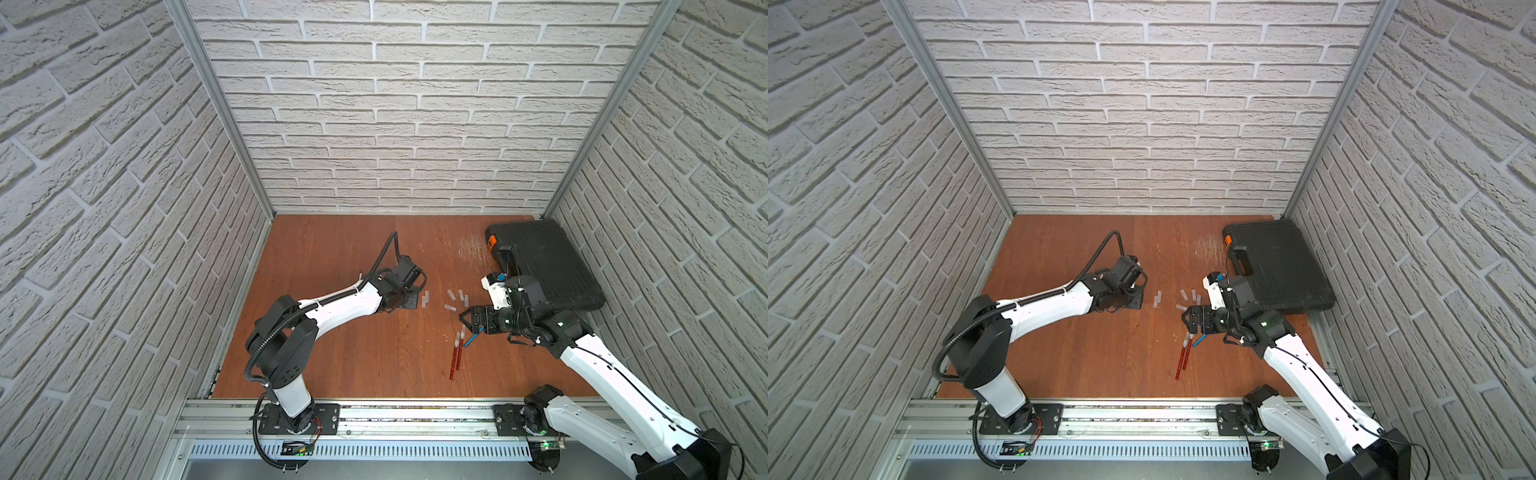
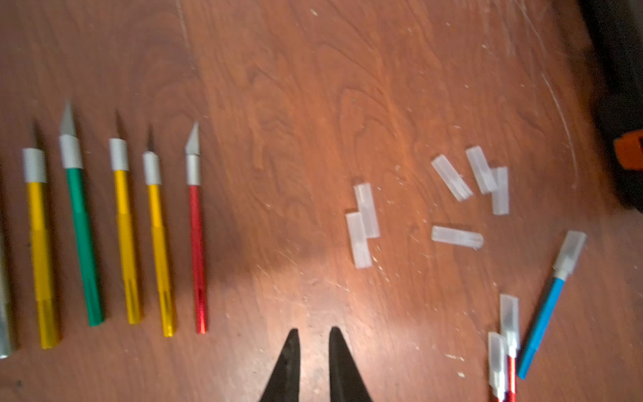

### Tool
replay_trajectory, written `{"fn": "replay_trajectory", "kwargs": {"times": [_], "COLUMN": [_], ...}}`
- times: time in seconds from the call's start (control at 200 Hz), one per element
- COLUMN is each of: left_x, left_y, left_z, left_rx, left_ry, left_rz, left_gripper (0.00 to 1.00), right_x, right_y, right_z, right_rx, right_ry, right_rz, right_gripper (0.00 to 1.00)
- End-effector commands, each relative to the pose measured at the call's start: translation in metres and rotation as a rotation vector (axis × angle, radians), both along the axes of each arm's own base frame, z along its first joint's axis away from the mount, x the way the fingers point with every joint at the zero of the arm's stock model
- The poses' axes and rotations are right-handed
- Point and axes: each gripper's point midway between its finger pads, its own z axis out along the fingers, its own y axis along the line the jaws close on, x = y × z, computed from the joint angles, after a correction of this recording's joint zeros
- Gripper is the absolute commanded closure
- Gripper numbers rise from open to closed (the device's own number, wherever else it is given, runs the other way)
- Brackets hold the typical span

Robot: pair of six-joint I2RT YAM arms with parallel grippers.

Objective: Remove protective caps from carving knives
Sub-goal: Place the carving knife at the center of the board, then pick up the carving knife from the center of the board.

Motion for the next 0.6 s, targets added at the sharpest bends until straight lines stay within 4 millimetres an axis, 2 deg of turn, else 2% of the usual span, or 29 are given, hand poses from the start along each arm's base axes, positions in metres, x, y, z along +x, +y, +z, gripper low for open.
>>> {"fn": "replay_trajectory", "kwargs": {"times": [0.0,0.25,0.385,0.595], "left_x": [-0.025,-0.062,-0.078,-0.093], "left_y": [-0.01,-0.048,-0.07,-0.09], "left_z": [-0.001,-0.011,-0.016,-0.019], "left_rx": [-0.011,-0.048,-0.058,-0.061], "left_ry": [0.019,0.041,0.041,0.047], "left_rz": [0.006,-0.043,-0.106,-0.15], "left_gripper": [0.82,0.8,0.8,0.79], "right_x": [-0.01,-0.023,-0.024,-0.024], "right_y": [-0.004,-0.012,-0.016,-0.015], "right_z": [0.014,0.029,0.028,0.026], "right_rx": [-0.024,-0.047,-0.064,-0.064], "right_ry": [0.0,0.008,0.001,0.015], "right_rz": [0.021,0.018,0.012,0.014], "right_gripper": [0.02,0.02,0.02,0.02]}}
